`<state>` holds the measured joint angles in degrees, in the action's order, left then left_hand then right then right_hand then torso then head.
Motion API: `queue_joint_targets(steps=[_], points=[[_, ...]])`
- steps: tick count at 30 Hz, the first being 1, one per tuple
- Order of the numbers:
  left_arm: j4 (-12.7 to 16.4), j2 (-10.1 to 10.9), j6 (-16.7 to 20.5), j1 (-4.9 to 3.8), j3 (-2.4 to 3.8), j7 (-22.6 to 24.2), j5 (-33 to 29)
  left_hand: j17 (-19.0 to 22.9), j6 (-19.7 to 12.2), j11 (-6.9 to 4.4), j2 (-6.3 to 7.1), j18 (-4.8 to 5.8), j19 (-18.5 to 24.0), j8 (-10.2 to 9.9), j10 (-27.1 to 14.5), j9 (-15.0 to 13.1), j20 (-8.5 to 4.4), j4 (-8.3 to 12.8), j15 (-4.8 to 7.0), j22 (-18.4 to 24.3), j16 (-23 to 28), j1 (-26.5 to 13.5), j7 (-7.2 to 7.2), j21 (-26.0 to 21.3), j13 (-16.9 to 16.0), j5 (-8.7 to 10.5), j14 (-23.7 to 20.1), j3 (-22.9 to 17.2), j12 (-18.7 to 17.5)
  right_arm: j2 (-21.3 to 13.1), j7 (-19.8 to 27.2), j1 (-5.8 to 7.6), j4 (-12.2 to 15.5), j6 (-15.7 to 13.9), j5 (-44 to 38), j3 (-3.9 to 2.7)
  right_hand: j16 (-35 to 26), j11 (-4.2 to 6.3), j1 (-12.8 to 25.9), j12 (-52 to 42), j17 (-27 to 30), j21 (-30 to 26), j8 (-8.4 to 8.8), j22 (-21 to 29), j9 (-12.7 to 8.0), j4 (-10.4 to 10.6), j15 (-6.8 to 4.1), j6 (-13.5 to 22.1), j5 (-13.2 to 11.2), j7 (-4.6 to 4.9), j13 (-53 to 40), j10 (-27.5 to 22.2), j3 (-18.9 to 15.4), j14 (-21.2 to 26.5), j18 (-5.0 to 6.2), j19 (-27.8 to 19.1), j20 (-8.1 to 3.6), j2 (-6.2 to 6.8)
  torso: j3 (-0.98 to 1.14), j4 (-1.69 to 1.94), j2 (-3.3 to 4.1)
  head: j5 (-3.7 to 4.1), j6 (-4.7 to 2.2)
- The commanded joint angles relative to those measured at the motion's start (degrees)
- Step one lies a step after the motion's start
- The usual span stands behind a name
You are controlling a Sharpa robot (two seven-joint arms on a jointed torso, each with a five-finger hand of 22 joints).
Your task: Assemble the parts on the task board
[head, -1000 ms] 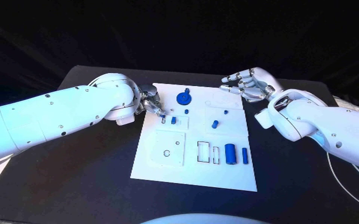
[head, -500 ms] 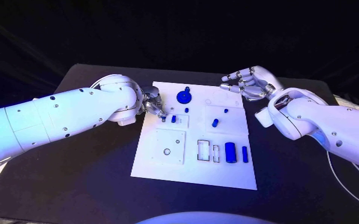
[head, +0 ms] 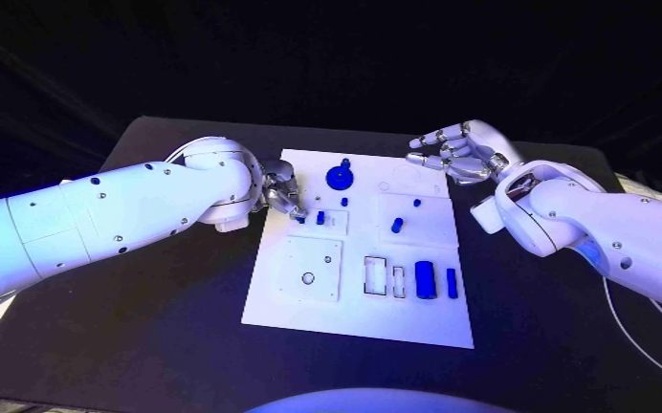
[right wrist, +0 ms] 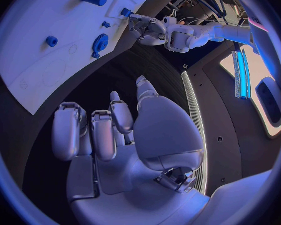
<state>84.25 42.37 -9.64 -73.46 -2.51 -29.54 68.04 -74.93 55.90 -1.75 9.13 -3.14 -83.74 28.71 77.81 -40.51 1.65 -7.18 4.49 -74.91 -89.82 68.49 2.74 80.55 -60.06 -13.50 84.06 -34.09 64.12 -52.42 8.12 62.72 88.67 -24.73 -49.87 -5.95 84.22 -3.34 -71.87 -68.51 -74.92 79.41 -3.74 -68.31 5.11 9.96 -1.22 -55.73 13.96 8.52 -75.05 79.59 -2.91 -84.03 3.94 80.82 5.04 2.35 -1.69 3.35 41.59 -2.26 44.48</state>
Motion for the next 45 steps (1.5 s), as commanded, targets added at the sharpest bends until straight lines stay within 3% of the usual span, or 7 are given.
queue_joint_targets(steps=[1, 9, 24, 38, 45], points=[[0.6, 0.3, -2.5, 0.21, -0.13, -0.1, 0.6, -15.1, 0.8, -0.01, 0.13, 0.36, -1.1, 0.2, 0.6, 0.0, -0.12, 8.3, 0.30, -4.9, -0.2, -0.1, -0.22, 0.3, -0.1, -0.61, 5.9, -8.4, 0.4, 0.0, 0.5, -0.06, 0.0, 0.7, -0.1, 0.00, -0.2, 0.00, -0.1, 0.1, -4.5, -0.2, -0.15, 0.0, 0.1, -0.1, 0.17, -0.3, 0.3, -0.19, -1.0, -0.2, -0.4, -3.7, 0.36, -0.4, -0.12, -0.58, -0.02, 0.01, 0.03, 0.02, 0.23], [1.2, 0.7, -2.5, 0.22, -0.11, -0.1, 0.6, -15.1, 1.1, -0.06, 0.48, 0.38, -1.2, 0.2, 0.8, 0.0, -0.16, 8.5, 0.34, -5.0, -0.2, -0.4, -0.28, 0.4, -0.3, -2.03, 5.9, -8.6, 0.5, 0.1, 0.6, -0.11, 0.0, 0.7, -0.1, 0.00, -0.2, 0.00, -0.1, 0.1, -4.5, -0.2, -0.15, 0.0, 0.1, -0.1, 0.17, -0.3, 0.3, -0.19, -1.0, -0.2, -0.4, -3.7, 0.36, -0.4, -0.12, -0.58, -0.01, 0.02, 0.03, -0.09, 0.18], [0.1, -0.7, -2.3, 0.22, -0.12, -1.6, -0.1, -15.1, 1.2, -0.05, 0.33, 0.38, -1.2, 0.2, 0.9, 0.0, -0.17, 8.3, 0.35, -5.0, -0.2, -0.7, -0.29, 0.4, -0.4, -2.41, 5.9, -8.7, 0.6, 0.1, 0.6, -0.16, 0.1, 0.8, -0.1, 0.00, -0.3, 0.01, -0.1, 0.1, -4.5, -0.3, -0.15, 0.1, 0.1, 0.0, 0.16, -0.3, 0.3, -0.20, -0.9, -0.3, -0.6, -3.7, 0.37, -0.4, -0.14, -0.75, 0.07, -0.03, 0.06, -0.30, 0.19], [-1.8, -2.1, -4.9, 0.20, -0.20, -3.1, -3.0, -15.1, 1.3, -0.06, 0.01, 0.33, -1.1, 0.2, 0.7, 0.0, -0.17, 7.8, 0.34, -4.8, -0.2, -1.6, -0.36, 0.1, 0.0, -2.51, 5.9, -8.5, 0.1, -0.1, 0.4, -0.16, 0.3, 0.7, -0.2, 0.00, -0.3, 0.01, -0.1, 0.1, -4.5, -0.3, -0.15, 0.1, 0.1, 0.0, 0.16, -0.3, 0.3, -0.20, -0.9, -0.3, -0.6, -3.7, 0.37, -0.4, -0.14, -0.75, 0.04, -0.05, 0.04, -0.22, 0.30], [-1.8, -2.3, -5.1, 0.20, -0.25, -3.4, -3.5, -15.1, 2.2, -0.63, 0.44, 0.36, -1.1, 0.6, 1.2, -0.1, -0.35, 6.4, 0.70, -5.0, -0.2, -4.3, -1.30, 0.2, -0.2, -2.33, 5.9, -5.7, 0.3, -0.2, 0.4, -0.16, 0.3, 0.8, -0.2, 0.00, -0.3, 0.01, -0.1, 0.1, -4.5, -0.3, -0.15, 0.1, 0.1, 0.0, 0.16, -0.3, 0.3, -0.20, -0.9, -0.3, -0.6, -3.7, 0.37, -0.4, -0.14, -0.75, 0.04, 0.00, 0.02, -0.21, 0.37]])
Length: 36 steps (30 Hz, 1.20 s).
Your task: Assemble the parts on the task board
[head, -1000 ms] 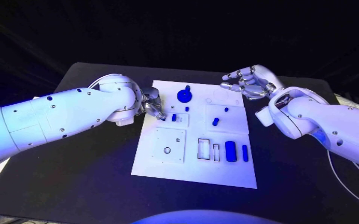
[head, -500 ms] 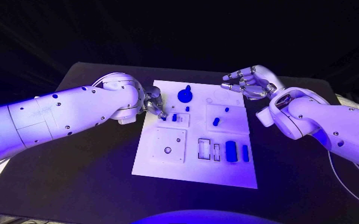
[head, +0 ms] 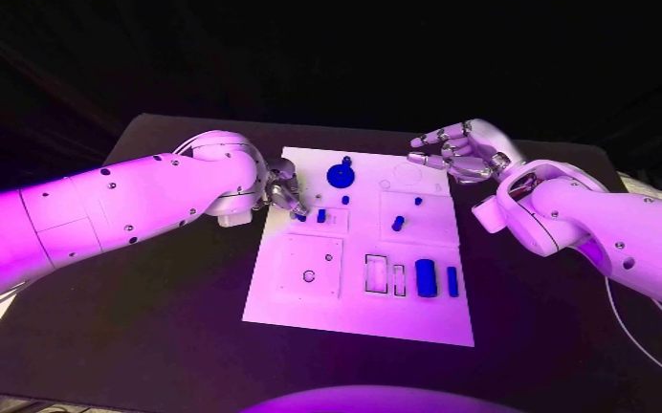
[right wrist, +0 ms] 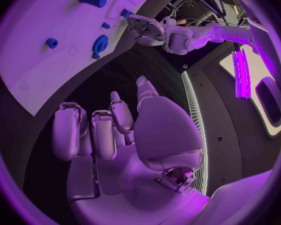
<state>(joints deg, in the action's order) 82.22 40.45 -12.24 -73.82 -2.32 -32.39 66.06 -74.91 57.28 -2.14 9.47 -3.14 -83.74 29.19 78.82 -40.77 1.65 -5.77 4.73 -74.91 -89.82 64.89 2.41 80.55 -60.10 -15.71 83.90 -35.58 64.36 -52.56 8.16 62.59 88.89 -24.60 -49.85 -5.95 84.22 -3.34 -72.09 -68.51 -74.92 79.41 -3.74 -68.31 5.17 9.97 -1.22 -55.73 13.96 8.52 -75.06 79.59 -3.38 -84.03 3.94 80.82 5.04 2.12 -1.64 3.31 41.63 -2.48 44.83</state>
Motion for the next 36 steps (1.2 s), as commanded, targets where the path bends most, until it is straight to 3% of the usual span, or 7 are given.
queue_joint_targets(steps=[1, 9, 25, 36], points=[[0.2, -0.3, -2.4, 0.57, -0.44, -0.6, -1.6, -15.1, 1.0, -0.32, 0.16, 0.35, -1.1, 0.1, 0.3, 0.2, -0.41, 4.8, 0.52, -5.0, -0.2, -1.0, -1.06, 0.2, -0.1, -0.11, 6.1, -3.7, 0.1, -0.1, 0.4, -0.04, 0.1, 0.7, -0.2, -0.01, -0.3, 0.01, 0.2, 0.1, -4.5, -0.3, -0.15, 0.1, 0.1, 0.0, 0.16, -0.3, 0.3, -0.20, -0.9, -0.3, -0.2, -3.7, 0.37, -0.4, -0.14, -0.52, -0.01, 0.04, -0.01, 0.01, 0.02], [0.3, -0.5, -0.4, 0.57, -0.45, -1.2, -1.7, -15.1, 2.1, -0.65, 0.29, 0.41, -1.3, -0.2, 0.5, 0.7, -0.74, 1.4, 0.84, -5.3, -0.2, -5.0, -1.46, 0.3, -0.6, -0.08, 6.1, 0.7, 0.5, 0.0, 0.4, -0.04, 0.1, 0.7, -0.2, -0.01, -0.3, 0.01, 0.2, 0.1, -4.5, -0.3, -0.15, 0.1, 0.1, 0.0, 0.16, -0.3, 0.3, -0.20, -0.9, -0.3, -0.2, -3.7, 0.37, -0.4, -0.14, -0.52, -0.04, 0.05, -0.01, -0.03, 0.04], [-0.4, -1.4, 0.4, 0.57, -0.46, -2.5, -1.1, -15.1, 2.7, -0.81, -0.04, 0.49, -1.5, -0.2, 0.7, 0.9, -0.89, 0.5, 0.99, -5.7, -0.2, -5.5, -1.63, 0.5, -1.2, -0.10, 6.1, 1.9, 1.1, -0.1, 0.4, -0.03, 0.3, 0.7, -0.2, -0.01, -0.3, 0.01, 0.2, 0.1, -4.5, -0.3, -0.15, 0.1, 0.1, 0.0, 0.16, -0.3, 0.3, -0.20, -0.9, -0.3, -0.2, -3.7, 0.37, -0.4, -0.14, -0.52, 0.03, 0.00, 0.01, -0.09, -0.01], [-1.2, -1.6, 0.4, 0.57, -0.46, -2.7, -0.7, -15.1, 3.2, -0.89, 0.18, 0.59, -1.7, -0.3, 0.9, 1.1, -1.00, -1.4, 1.07, -6.1, -0.2, -6.8, -1.72, 0.8, -1.5, -0.09, 6.1, 4.7, 1.3, -0.1, 0.4, -0.03, 0.4, 0.7, -0.2, -0.01, -0.3, 0.01, 0.2, 0.1, -4.5, -0.3, -0.15, 0.1, 0.1, 0.0, 0.16, -0.3, 0.3, -0.20, -0.9, -0.3, -0.2, -3.7, 0.37, -0.4, -0.14, -0.52, -0.03, 0.03, -0.01, -0.12, -0.05]])
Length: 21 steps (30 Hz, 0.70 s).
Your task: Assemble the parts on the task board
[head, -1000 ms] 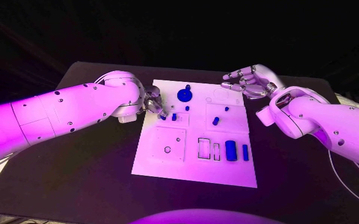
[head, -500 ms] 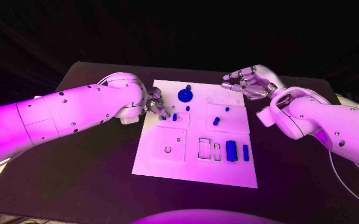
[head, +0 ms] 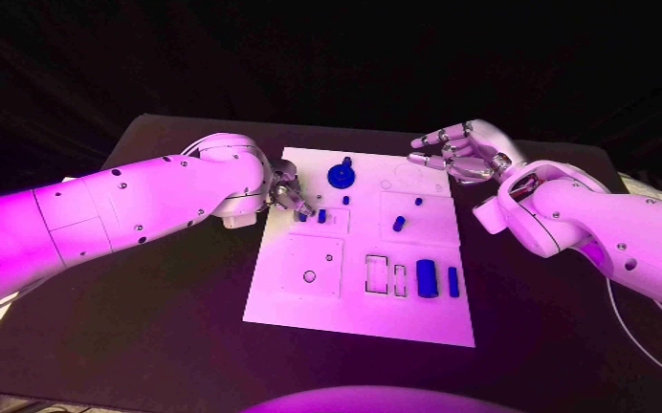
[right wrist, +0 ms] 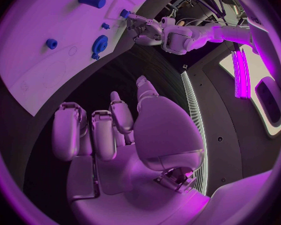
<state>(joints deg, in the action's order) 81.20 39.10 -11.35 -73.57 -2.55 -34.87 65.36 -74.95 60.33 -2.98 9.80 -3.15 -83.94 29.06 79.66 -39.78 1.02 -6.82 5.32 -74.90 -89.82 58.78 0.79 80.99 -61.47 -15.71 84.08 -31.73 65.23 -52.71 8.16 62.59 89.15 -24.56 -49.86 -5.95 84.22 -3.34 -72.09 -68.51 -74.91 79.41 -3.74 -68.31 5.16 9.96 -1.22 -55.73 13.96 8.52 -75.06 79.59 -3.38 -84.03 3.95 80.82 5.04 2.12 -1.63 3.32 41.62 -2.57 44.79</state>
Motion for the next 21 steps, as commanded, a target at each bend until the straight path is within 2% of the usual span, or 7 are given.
queue_joint_targets(steps=[1, 7, 17, 21], points=[[-0.3, -0.2, -0.5, 0.32, -0.23, -0.3, 0.0, -15.1, 0.2, -0.05, -0.15, 0.61, -1.5, -0.1, 0.1, 0.1, -0.38, -0.6, 0.49, -6.1, -0.2, -0.8, -0.11, 0.4, -0.2, -0.08, 5.9, 1.1, 0.5, 0.0, 0.4, -0.03, 0.1, 0.6, -0.2, -0.01, -0.3, 0.01, 0.2, 0.1, -4.5, -0.3, -0.15, 0.1, 0.1, 0.0, 0.16, -0.3, 0.3, -0.20, -0.9, -0.3, -0.2, -3.7, 0.36, -0.4, -0.14, -0.52, -0.04, 0.02, -0.01, -0.04, -0.01], [-0.3, -0.1, -0.7, 0.32, -0.23, -0.3, 0.0, -15.1, 0.5, -0.08, -0.01, 0.68, -1.7, -0.1, 0.2, 0.2, -0.41, -1.7, 0.52, -6.4, -0.2, -1.1, -0.15, 0.5, -0.4, -0.06, 5.9, 3.3, 0.6, 0.0, 0.5, -0.03, 0.1, 0.6, -0.2, -0.01, -0.4, 0.02, 0.1, 0.2, -4.3, -0.3, -0.16, 0.1, 0.1, 0.0, 0.15, -0.4, 0.3, -0.22, -0.8, -0.3, -0.4, -3.6, 0.38, -0.4, -0.15, -0.59, -0.10, 0.02, 0.02, 0.03, 0.08], [0.1, 0.5, -0.3, 0.32, -0.15, -0.3, 0.2, -15.1, 1.0, -0.03, 0.30, 0.75, -1.8, -0.1, 0.3, 0.4, -0.43, -4.9, 0.49, -6.7, -0.2, -2.1, -0.08, 0.7, -0.6, 0.14, 5.9, 10.8, 0.8, 0.0, 0.6, -0.03, 0.1, 0.7, -0.2, -0.01, -0.4, 0.02, 0.2, 0.3, -4.3, -0.4, -0.16, 0.2, 0.1, 0.0, 0.15, -0.4, 0.3, -0.22, -0.8, -0.3, -0.4, -3.6, 0.40, -0.5, -0.15, -0.59, -0.09, 0.03, 0.01, 0.17, 0.11], [0.5, 1.0, -0.3, 0.32, 0.00, -0.3, 0.3, -15.1, 1.1, -0.07, -0.38, 0.79, -1.9, -0.1, 0.3, 0.4, -0.45, -5.8, 0.52, -7.0, -0.2, -1.6, -0.14, 0.8, -0.5, 0.09, 5.9, 13.3, 0.7, 0.0, 0.7, -0.03, 0.0, 0.5, -0.2, -0.01, -0.5, 0.02, 0.1, 0.3, -4.2, -0.4, -0.16, 0.4, 0.1, 0.0, 0.14, -0.4, 0.3, -0.22, -0.7, -0.4, -0.4, -3.6, 0.42, -0.5, -0.15, -0.59, -0.12, 0.00, -0.03, 0.30, 0.09]])
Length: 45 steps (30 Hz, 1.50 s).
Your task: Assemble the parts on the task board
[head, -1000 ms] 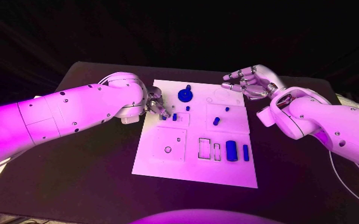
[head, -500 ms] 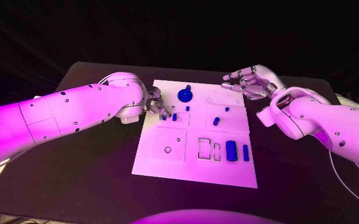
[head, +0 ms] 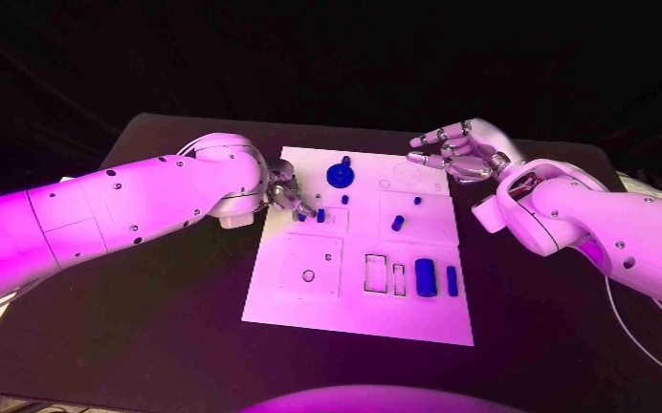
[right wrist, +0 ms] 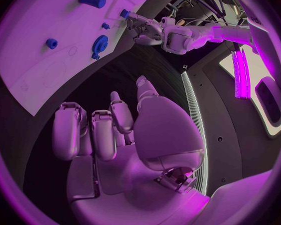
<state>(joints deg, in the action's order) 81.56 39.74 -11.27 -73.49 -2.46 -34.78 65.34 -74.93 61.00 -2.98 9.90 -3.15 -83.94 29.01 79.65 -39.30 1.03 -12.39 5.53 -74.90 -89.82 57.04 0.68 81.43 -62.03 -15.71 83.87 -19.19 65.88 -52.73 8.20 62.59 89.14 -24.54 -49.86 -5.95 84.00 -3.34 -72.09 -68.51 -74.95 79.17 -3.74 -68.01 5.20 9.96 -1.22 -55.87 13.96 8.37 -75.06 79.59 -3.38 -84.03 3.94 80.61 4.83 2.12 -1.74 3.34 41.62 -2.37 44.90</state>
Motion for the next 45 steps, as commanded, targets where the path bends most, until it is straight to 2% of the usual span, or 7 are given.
queue_joint_targets(steps=[1, 17, 32, 37, 39, 41, 45], points=[[0.3, 0.5, -0.3, 0.24, -0.04, -0.4, 0.3, -15.1, 0.4, -0.08, -0.54, 0.79, -1.9, 0.0, 0.3, -0.1, -0.46, -0.3, 0.31, -7.0, -0.2, 0.2, -0.03, 0.4, 0.1, 0.08, 6.1, 1.0, 0.0, 0.0, 0.6, -0.03, 0.0, 0.4, -0.2, -0.01, -0.2, 0.02, 0.1, 0.4, -4.1, -0.3, -0.15, 0.2, 0.1, 0.0, 0.14, -0.2, 0.3, -0.07, -0.7, -0.4, -0.4, -3.6, 0.45, -0.4, 0.06, -0.58, 0.01, -0.01, -0.03, 0.15, -0.03], [1.7, 2.5, 6.4, 0.22, 0.23, 2.8, -2.3, -15.1, 0.4, -0.16, -2.37, 0.80, -2.0, 0.2, 0.3, 0.0, -0.53, -4.0, 0.40, -7.1, -0.2, 0.5, -0.12, 0.3, 0.4, -0.02, 6.1, 6.8, -0.1, 0.1, 0.9, -0.03, -0.2, 0.1, -0.1, -0.01, -0.3, 0.01, 0.1, 0.5, -4.1, -0.4, -0.11, 0.4, 0.0, 0.0, 0.14, -0.2, 0.3, -0.05, -0.6, -0.5, -0.5, -3.6, 0.49, -0.5, 0.06, -0.53, 0.02, 0.07, -0.01, 0.36, 0.14], [1.4, 4.1, 14.7, 0.21, 0.25, 11.7, -11.6, -15.1, -0.4, 0.04, -3.72, 0.53, -1.6, -0.1, -0.5, 0.2, -0.52, -4.2, 0.34, -6.3, -0.2, -1.8, 0.14, -0.8, 1.7, -0.07, 6.1, 11.6, -1.5, 0.0, 0.8, -0.04, -0.2, 0.2, -0.1, -0.01, -0.3, 0.00, 0.1, 0.5, -4.1, -0.4, -0.10, 0.4, 0.0, 0.0, 0.15, -0.1, 0.3, -0.05, -0.6, -0.5, -0.6, -3.6, 0.48, -0.5, 0.06, -0.54, 0.06, -0.02, 0.02, 0.34, 0.10], [1.4, 4.3, 17.3, 0.20, 0.24, 16.6, -11.7, -15.1, -3.3, 0.33, -4.22, -0.80, 1.0, -0.6, -4.7, 0.1, -0.48, 0.0, 0.31, -1.9, -0.2, 8.0, 0.57, -5.9, 7.9, -0.81, 6.1, 9.9, -7.3, -0.1, 0.8, -0.04, -0.2, 0.2, -0.1, -0.01, -0.3, 0.00, 0.1, 0.5, -4.1, -0.4, -0.10, 0.4, 0.0, 0.0, 0.15, -0.1, 0.3, -0.05, -0.6, -0.5, -0.6, -3.6, 0.48, -0.5, 0.06, -0.54, 0.09, 0.05, -0.01, 0.59, 0.03], [1.2, 3.9, 18.8, 0.21, 0.21, 20.8, -11.4, -10.4, -7.1, 1.66, -4.61, -3.25, 7.0, -2.1, -14.4, 0.7, -0.07, 3.1, -0.64, 7.4, 3.5, 15.3, 2.22, -16.9, 19.3, -0.96, 4.2, 5.3, -19.5, -0.1, 0.8, -0.04, -0.1, 0.2, -0.1, -0.01, -0.3, 0.00, 0.1, 0.5, -4.1, -0.4, -0.10, 0.4, 0.0, 0.0, 0.15, -0.1, 0.3, -0.05, -0.6, -0.5, -0.6, -3.6, 0.48, -0.5, 0.06, -0.54, 0.07, 0.09, -0.01, 0.63, -0.11], [1.0, 3.3, 20.5, 0.23, 0.13, 24.7, -9.5, 2.5, -10.6, 3.97, -4.13, -6.15, 17.6, -4.3, -21.1, 2.5, 1.36, 5.4, -2.58, 21.5, 15.4, 21.0, 4.79, -34.7, 23.2, -1.02, -3.2, -0.1, -25.6, -0.1, 0.8, -0.04, -0.1, 0.1, -0.1, -0.01, -0.3, 0.00, 0.1, 0.5, -4.1, -0.4, -0.10, 0.4, 0.0, 0.0, 0.15, -0.1, 0.3, -0.05, -0.6, -0.5, -0.6, -3.6, 0.48, -0.5, 0.06, -0.54, 0.04, 0.03, -0.02, 0.73, -0.30], [0.8, 1.8, 23.7, 0.59, -0.09, 30.3, -1.9, 22.2, -12.2, 7.99, -0.52, -6.29, 23.6, -9.0, -24.7, 8.1, 4.23, 6.8, -5.52, 27.5, 36.8, 23.4, 8.08, -44.0, 31.6, -0.31, -16.9, -5.9, -35.0, -0.2, 0.9, -0.04, -0.1, 0.0, -0.1, -0.01, -0.3, 0.00, 0.1, 0.5, -4.1, -0.4, -0.10, 0.4, 0.0, 0.0, 0.15, -0.1, 0.3, -0.05, -0.6, -0.5, -0.6, -3.6, 0.48, -0.5, 0.06, -0.54, -0.03, -0.01, 0.03, 1.11, -1.03]])
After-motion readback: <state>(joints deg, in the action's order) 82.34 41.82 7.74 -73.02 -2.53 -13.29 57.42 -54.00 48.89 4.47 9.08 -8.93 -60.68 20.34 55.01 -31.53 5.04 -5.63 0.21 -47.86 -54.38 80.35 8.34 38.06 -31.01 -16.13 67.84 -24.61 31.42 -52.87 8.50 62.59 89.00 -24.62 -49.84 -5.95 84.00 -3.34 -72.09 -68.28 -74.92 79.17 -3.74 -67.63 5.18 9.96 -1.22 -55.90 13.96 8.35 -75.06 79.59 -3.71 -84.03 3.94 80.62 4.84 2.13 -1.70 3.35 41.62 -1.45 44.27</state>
